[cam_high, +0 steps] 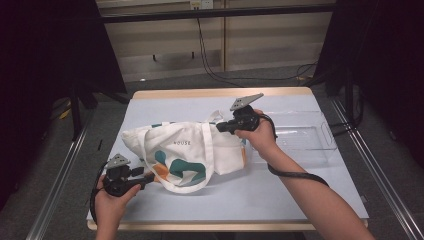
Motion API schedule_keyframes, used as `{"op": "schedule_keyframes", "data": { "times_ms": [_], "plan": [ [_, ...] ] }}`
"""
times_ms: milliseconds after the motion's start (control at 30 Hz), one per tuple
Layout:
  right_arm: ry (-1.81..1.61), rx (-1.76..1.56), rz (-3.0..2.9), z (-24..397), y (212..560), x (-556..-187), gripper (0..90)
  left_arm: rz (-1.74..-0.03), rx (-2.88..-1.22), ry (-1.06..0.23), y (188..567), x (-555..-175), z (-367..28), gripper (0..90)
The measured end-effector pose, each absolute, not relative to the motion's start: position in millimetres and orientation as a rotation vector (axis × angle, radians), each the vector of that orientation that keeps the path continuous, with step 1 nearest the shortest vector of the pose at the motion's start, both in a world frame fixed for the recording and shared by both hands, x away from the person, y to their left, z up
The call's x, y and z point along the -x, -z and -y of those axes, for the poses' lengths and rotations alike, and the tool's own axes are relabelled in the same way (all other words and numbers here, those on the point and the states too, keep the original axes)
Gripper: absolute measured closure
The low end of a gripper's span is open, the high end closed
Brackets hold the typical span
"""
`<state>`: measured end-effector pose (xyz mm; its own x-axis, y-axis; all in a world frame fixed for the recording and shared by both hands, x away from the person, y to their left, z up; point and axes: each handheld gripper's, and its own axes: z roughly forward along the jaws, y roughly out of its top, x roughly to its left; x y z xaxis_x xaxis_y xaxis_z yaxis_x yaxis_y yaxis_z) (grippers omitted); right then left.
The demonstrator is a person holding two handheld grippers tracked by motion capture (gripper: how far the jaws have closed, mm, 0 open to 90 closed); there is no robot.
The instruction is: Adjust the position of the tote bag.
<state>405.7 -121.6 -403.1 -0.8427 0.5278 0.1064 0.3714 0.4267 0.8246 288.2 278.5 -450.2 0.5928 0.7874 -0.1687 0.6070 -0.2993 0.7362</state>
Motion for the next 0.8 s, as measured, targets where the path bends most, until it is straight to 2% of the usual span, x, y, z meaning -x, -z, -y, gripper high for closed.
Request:
{"op": "schedule_keyframes", "data": {
  "times_ms": [800],
  "plan": [
    [-1.463,-0.829,-2.429,134,376,-394,88.9,-1.135,-2.015,-0.303,435,-284,-284,43.9]
  ]
}}
